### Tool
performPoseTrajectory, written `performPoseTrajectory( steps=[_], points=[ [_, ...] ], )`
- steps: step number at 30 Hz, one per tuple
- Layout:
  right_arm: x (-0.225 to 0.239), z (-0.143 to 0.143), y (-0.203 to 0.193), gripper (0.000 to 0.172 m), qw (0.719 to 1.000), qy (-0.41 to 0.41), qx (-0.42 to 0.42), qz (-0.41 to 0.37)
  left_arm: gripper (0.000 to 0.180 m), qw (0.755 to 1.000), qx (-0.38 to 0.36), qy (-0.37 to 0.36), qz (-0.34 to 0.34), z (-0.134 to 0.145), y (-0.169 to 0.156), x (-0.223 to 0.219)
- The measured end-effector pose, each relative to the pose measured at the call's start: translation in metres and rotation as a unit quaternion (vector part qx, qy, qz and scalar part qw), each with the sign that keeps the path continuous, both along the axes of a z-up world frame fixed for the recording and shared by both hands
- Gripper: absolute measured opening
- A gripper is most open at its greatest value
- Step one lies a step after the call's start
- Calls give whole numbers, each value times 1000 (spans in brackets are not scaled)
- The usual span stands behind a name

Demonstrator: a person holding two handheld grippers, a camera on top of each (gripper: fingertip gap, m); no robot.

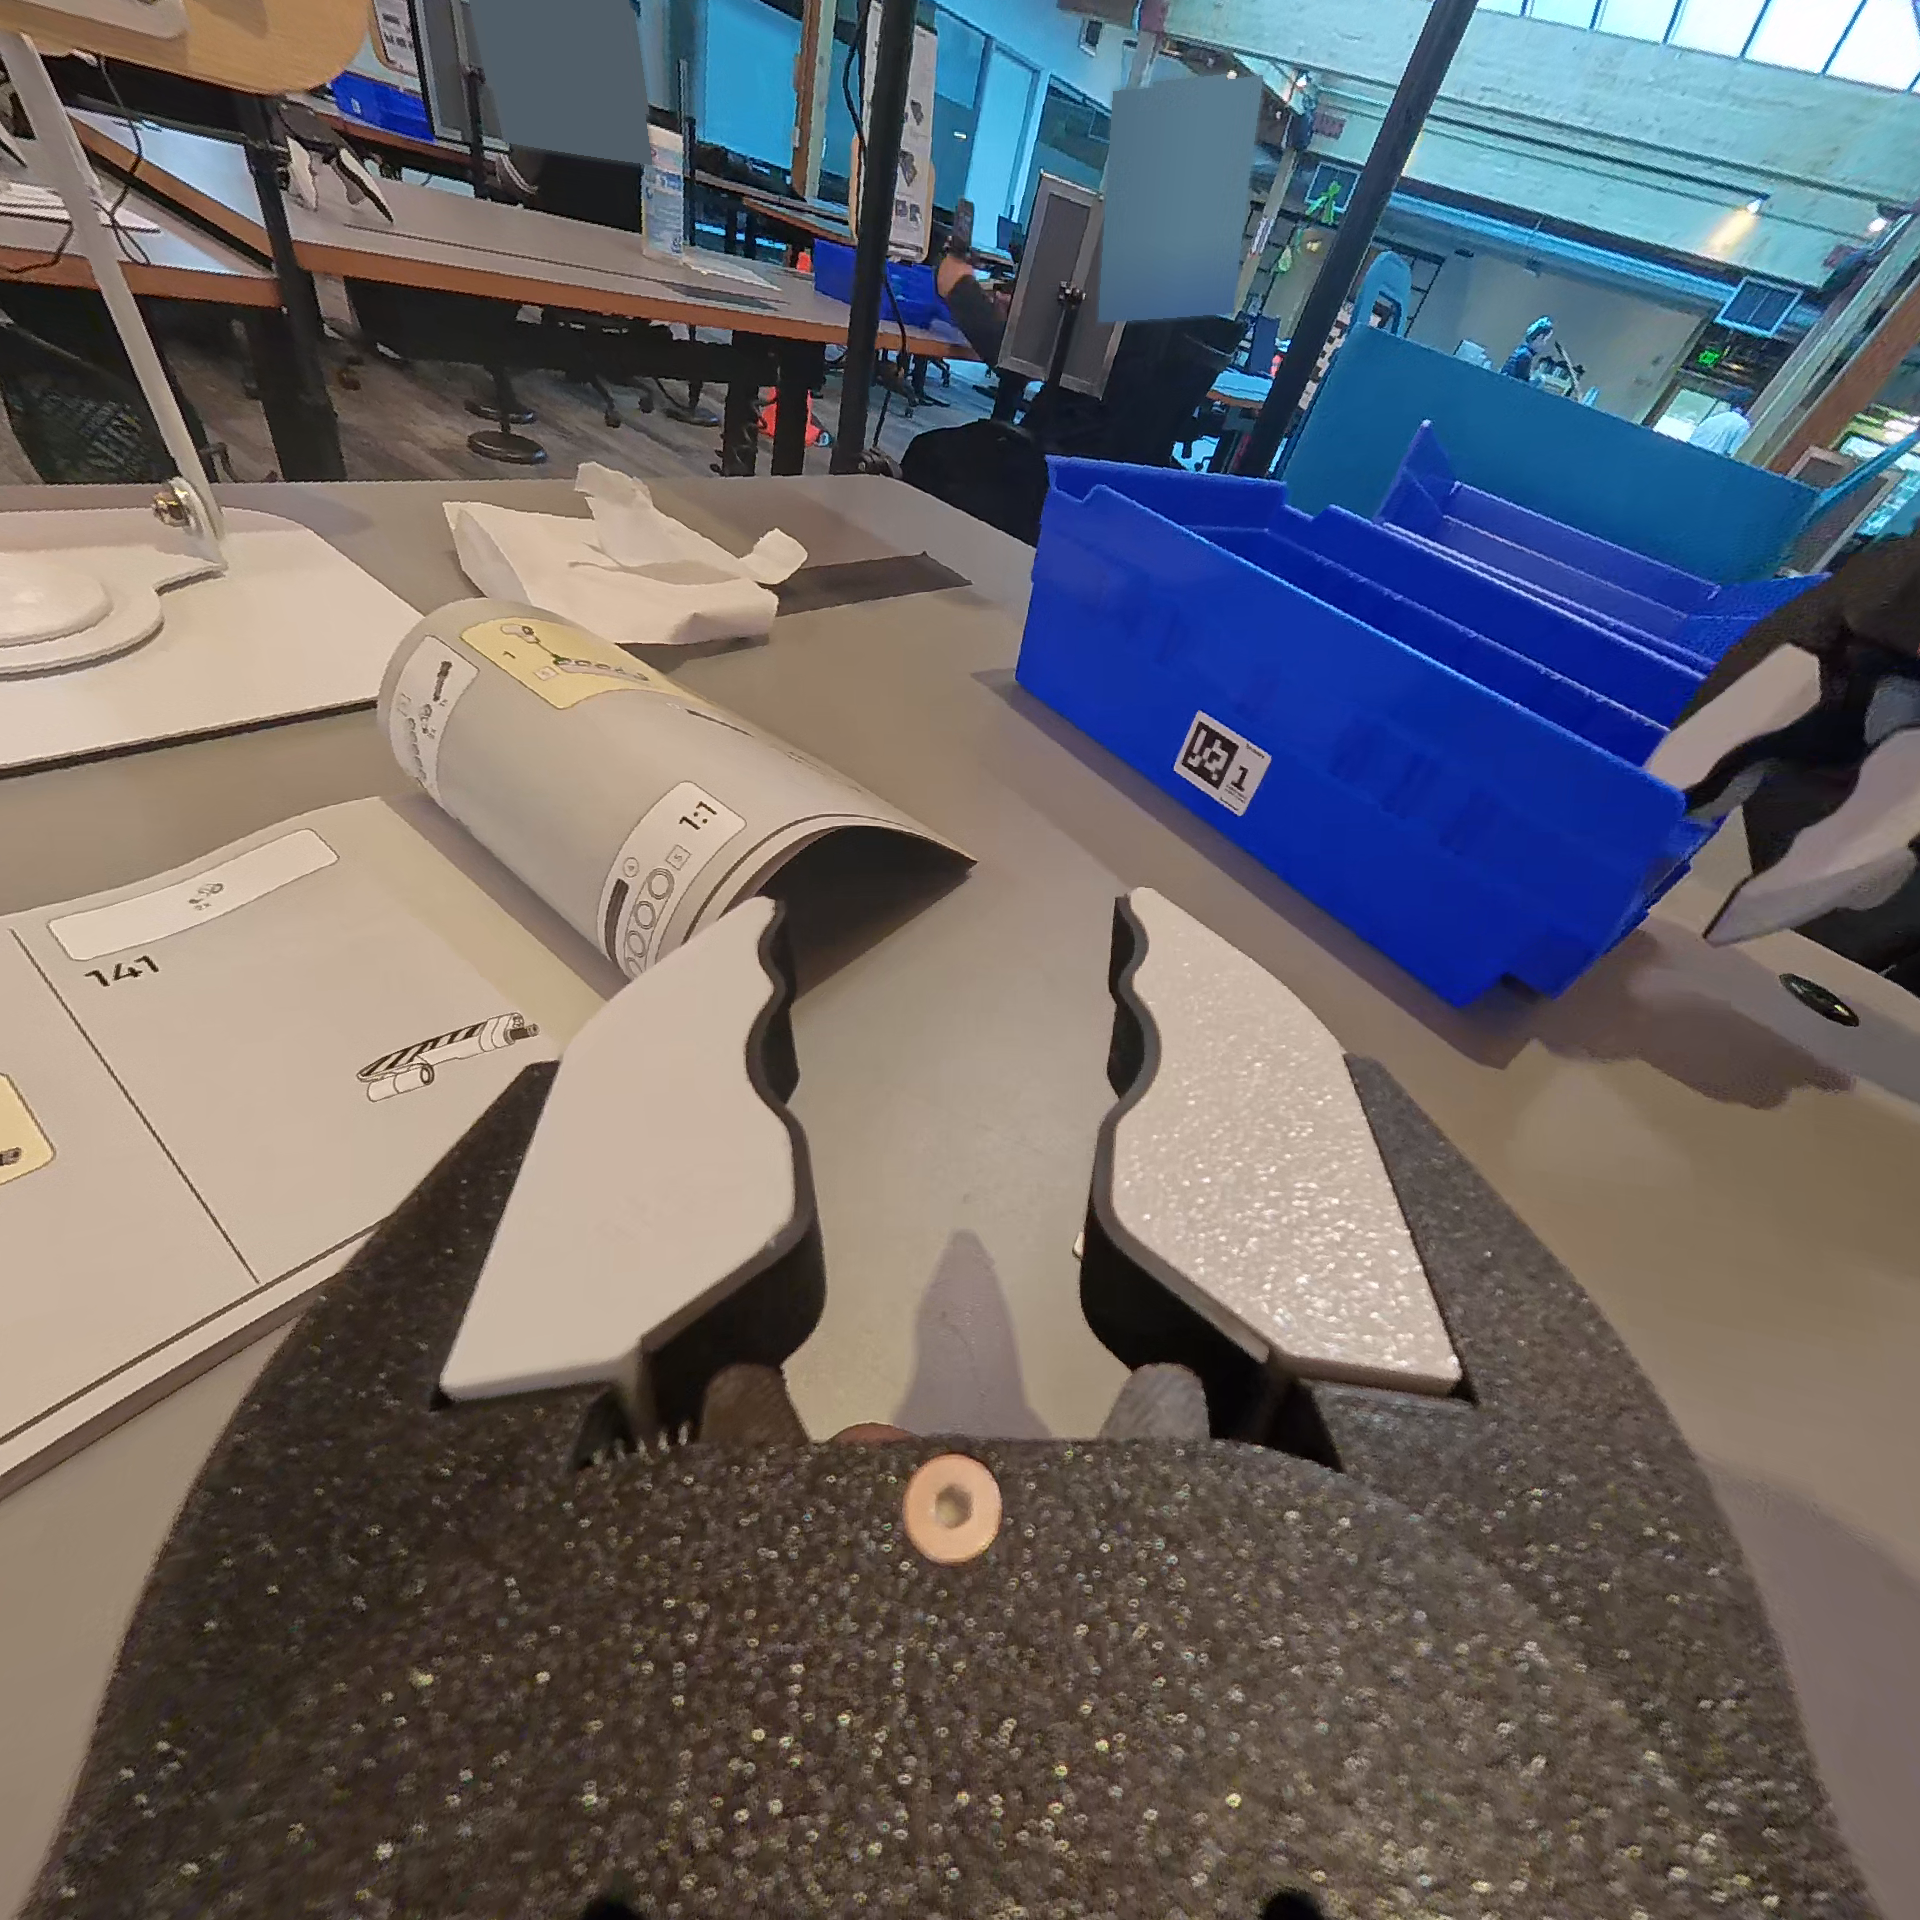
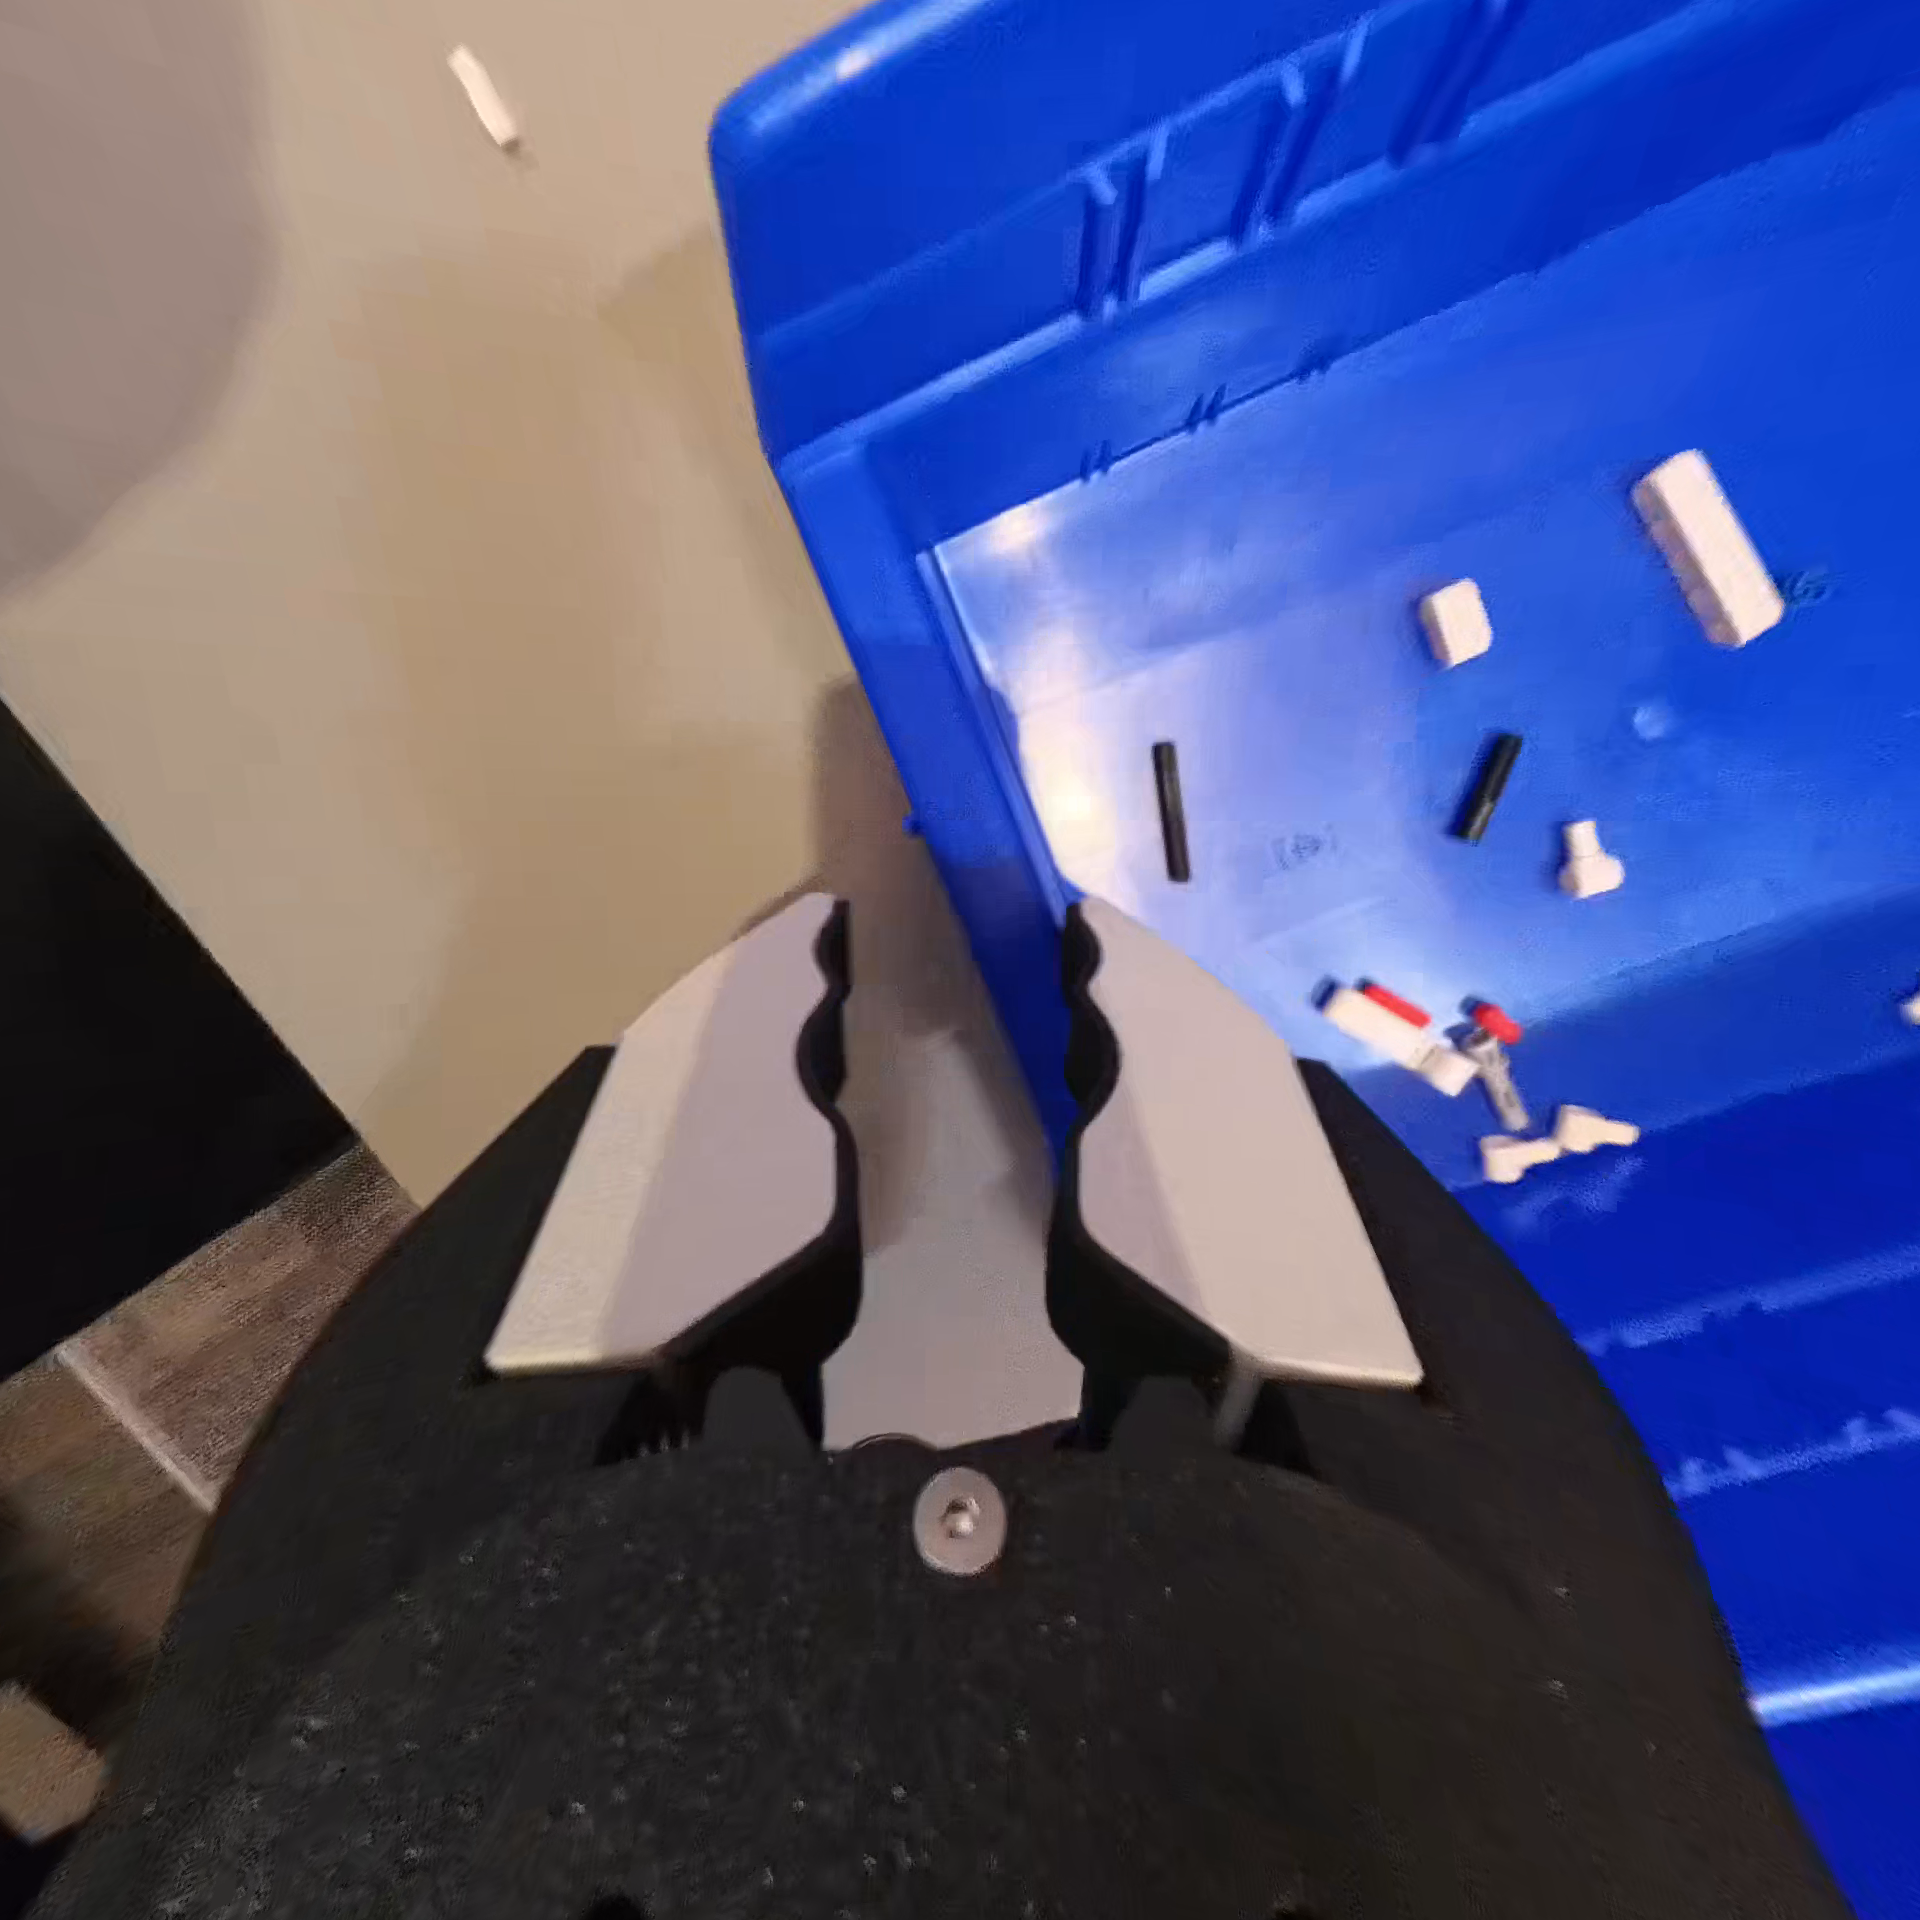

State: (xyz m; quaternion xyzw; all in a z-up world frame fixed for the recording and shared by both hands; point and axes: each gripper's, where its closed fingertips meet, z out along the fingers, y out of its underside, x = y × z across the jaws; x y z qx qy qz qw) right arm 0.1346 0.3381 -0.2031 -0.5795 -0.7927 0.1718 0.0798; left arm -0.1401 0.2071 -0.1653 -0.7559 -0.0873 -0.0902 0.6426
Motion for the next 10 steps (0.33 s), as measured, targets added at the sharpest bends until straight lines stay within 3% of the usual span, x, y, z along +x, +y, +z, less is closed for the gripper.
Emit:
performPoseTrajectory(
  steps=[10],
  points=[
    [26, -10, -35, 41, 999, -28, -19, 3, 58, 1000, 4, -16, 2, 1, -1, -3]
  ],
)
